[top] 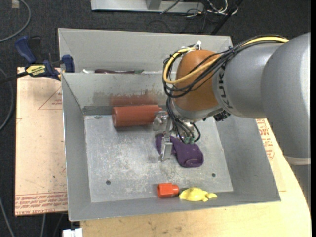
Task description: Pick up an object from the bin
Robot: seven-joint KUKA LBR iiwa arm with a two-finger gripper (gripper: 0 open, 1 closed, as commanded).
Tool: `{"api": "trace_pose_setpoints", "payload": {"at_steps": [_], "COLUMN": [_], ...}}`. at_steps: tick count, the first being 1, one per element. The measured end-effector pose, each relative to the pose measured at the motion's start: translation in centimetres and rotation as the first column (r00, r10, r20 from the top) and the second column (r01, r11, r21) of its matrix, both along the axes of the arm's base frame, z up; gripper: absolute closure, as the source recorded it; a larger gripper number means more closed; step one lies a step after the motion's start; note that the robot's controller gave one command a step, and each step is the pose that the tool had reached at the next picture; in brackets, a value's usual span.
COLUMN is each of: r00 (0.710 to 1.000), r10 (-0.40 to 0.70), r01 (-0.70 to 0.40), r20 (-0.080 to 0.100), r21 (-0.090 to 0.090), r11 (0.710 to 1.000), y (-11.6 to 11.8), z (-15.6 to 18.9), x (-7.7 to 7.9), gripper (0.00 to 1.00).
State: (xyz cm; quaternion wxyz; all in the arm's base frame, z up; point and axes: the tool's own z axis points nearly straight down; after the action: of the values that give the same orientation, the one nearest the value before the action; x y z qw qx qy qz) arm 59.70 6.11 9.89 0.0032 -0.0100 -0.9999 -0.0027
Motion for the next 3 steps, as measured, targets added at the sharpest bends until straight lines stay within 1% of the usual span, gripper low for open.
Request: {"api": "trace_pose_setpoints", "payload": {"at_steps": [1,2,3], "r00": [0.998,0.928,0.957], "r10": [0.068,0.373,0.289], "r01": [-0.068,-0.373,-0.289], "r20": [0.002,0.006,0.007], "r21": [-0.001,0.0,0.0], "r11": [0.998,0.928,0.957], "y": [-0.8,-1.0,-6.6], "z": [0.2,1.3,-2.8], "x": [0.0,1.4,0.1], "gripper": [0.0,0.0,1.0]}}
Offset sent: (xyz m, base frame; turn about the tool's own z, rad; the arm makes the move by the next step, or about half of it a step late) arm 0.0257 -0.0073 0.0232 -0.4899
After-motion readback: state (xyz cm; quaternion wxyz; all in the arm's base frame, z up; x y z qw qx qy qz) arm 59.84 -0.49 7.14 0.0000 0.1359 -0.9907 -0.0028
